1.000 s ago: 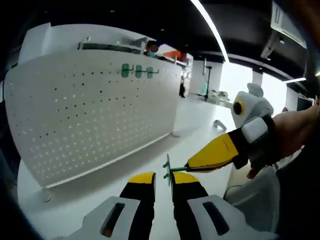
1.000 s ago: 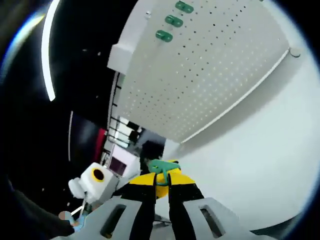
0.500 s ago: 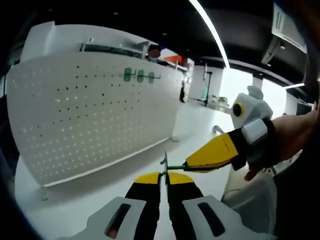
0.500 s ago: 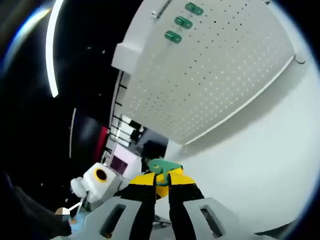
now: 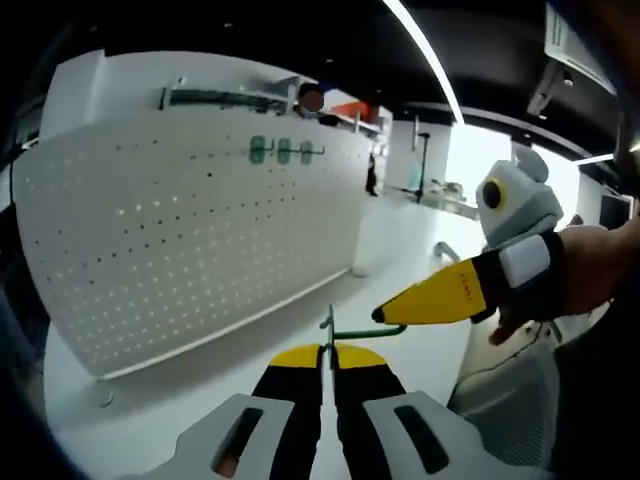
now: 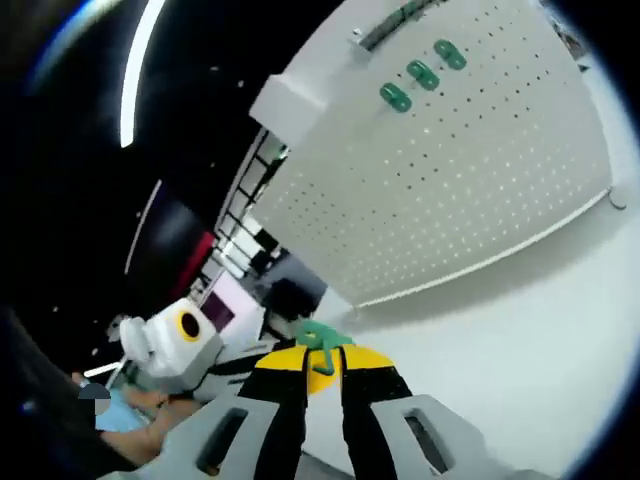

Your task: Insert the hook assembly into the mounting plate slot until the hook locks in place.

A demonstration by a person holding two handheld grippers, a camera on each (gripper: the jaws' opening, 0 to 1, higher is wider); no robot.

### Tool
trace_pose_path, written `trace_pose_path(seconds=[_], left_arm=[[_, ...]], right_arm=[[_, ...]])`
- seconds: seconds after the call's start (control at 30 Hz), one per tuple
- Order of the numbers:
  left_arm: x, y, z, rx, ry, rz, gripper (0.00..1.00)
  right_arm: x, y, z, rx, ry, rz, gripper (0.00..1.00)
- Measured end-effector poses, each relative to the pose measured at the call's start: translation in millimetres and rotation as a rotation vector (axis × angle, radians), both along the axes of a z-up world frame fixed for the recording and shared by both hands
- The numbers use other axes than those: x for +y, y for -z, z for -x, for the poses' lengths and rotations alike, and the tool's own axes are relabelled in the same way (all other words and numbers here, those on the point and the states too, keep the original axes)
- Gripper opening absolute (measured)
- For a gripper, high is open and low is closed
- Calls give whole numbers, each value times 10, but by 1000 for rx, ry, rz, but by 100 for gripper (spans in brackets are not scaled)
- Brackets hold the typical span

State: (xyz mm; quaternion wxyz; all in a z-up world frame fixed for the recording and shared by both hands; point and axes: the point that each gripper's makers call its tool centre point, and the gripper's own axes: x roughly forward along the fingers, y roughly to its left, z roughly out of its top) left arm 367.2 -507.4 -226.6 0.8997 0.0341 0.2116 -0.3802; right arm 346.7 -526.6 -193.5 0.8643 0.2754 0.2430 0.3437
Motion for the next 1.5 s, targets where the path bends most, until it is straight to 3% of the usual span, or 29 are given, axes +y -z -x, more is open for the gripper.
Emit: trace_pose_path(seconds=[0.13, 0.23, 0.4, 0.53, 0.6, 1.0, 1.5], left_arm=[[98, 46, -36, 43, -41, -26, 2], [115, 18, -35, 144, -92, 69, 2], [151, 0, -45, 189, -102, 83, 2], [97, -29, 13, 291, -97, 188, 2], [95, -30, 25, 304, -90, 192, 2], [-21, 3, 172, 380, -34, 208, 2], [-116, -16, 247, 426, -7, 247, 2]], right_arm=[[-22, -65, 2, -108, -46, 131, 14], [13, -138, 34, -203, -104, 198, 12], [44, -169, 88, -292, -167, 329, 14], [68, -84, 124, -365, -233, 502, 13], [95, -71, 142, -393, -257, 545, 11], [164, -84, 140, -461, -281, 604, 10], [143, -60, 107, -447, -267, 596, 7]])
